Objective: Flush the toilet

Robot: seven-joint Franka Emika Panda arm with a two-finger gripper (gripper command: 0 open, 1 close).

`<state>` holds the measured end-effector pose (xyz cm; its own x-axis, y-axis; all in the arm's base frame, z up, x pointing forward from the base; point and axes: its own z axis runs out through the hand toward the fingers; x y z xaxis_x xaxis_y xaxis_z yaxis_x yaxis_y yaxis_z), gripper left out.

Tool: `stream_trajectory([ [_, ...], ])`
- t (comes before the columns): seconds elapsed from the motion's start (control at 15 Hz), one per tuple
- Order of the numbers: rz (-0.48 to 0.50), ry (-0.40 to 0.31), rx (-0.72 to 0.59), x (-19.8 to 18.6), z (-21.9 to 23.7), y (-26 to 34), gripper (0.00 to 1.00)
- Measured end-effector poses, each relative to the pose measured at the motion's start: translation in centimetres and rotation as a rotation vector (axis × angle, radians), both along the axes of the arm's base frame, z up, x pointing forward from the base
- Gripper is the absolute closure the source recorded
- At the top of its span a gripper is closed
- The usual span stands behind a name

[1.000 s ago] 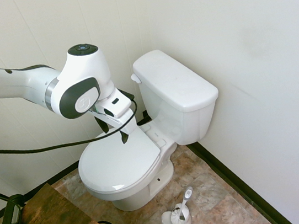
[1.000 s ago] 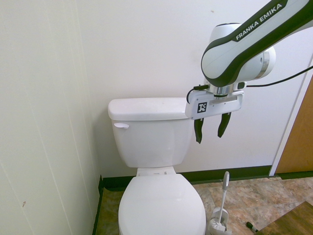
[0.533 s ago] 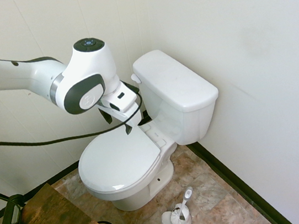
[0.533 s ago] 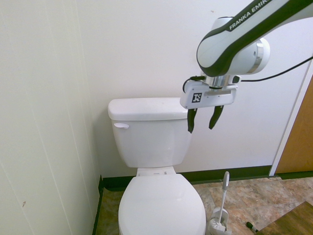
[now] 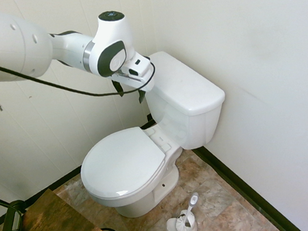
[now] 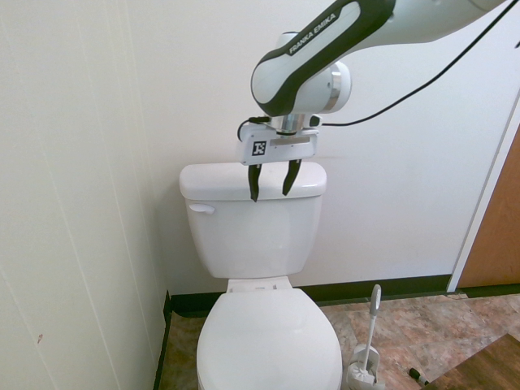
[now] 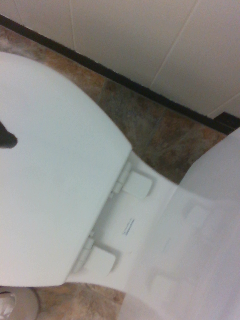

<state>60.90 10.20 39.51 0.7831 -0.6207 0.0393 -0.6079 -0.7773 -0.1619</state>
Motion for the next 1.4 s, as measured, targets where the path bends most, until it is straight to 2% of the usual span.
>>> stream_trajectory([
  [0.27, 0.043, -0.012, 0.003, 3.8, -1.0, 4.9, 0.00],
  [0.53, 0.055, -0.040, -0.017, 7.5, -2.7, 6.9, 0.00],
  [0.6, 0.058, -0.046, -0.019, 8.1, -2.8, 7.2, 1.00],
  [1.4, 0.070, -0.078, -0.021, 12.2, -4.7, 10.1, 1.00],
])
